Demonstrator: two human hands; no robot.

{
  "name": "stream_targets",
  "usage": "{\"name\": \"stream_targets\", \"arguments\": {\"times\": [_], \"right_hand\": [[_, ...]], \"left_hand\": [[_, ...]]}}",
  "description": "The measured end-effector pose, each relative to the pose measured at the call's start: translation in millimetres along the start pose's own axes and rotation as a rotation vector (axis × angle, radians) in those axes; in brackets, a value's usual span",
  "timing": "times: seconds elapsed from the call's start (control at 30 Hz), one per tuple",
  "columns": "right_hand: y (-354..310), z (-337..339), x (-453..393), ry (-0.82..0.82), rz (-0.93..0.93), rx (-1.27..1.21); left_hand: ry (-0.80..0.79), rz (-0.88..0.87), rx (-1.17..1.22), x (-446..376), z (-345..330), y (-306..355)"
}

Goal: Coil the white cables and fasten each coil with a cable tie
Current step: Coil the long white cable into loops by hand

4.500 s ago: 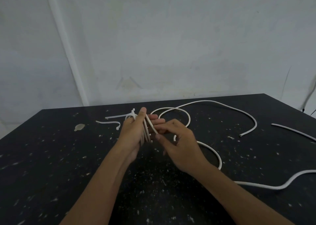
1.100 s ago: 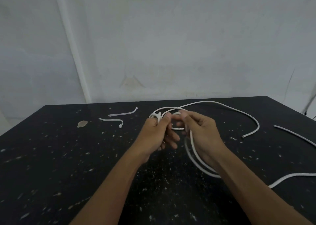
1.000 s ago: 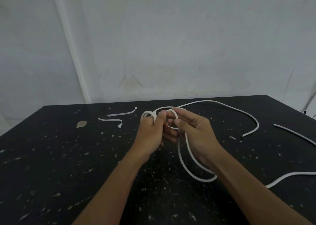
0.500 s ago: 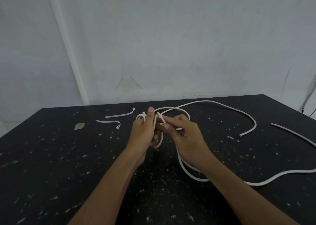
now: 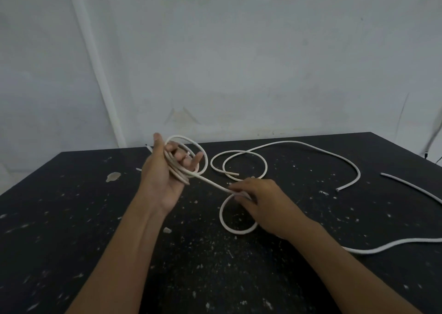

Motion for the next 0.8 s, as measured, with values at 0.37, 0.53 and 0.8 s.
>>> {"name": "stream_targets", "arguments": {"times": [0.37,0.53,0.8], "right_hand": [[45,42,14,0.110,-0.344,0.350],[36,54,10,0.439,-0.119,-0.161],[3,20,2,0.301,-0.308,-1.113]], "left_hand": [[-0.029,-0.089,-0.433,9,-10,6],[0.033,-0.192,-0.603,9,-8,7],[0.026,-0.187,-0.612,4,-5,0]]}}
Point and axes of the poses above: each hand's wrist, its own x-axis away from the middle knuckle, its own z-axis out of the back of the hand, y = z × x, the point moved 7 cm from there along -x, towards the middle knuckle, and after that the axes turned 14 degrees about z, right-handed, at the moved point
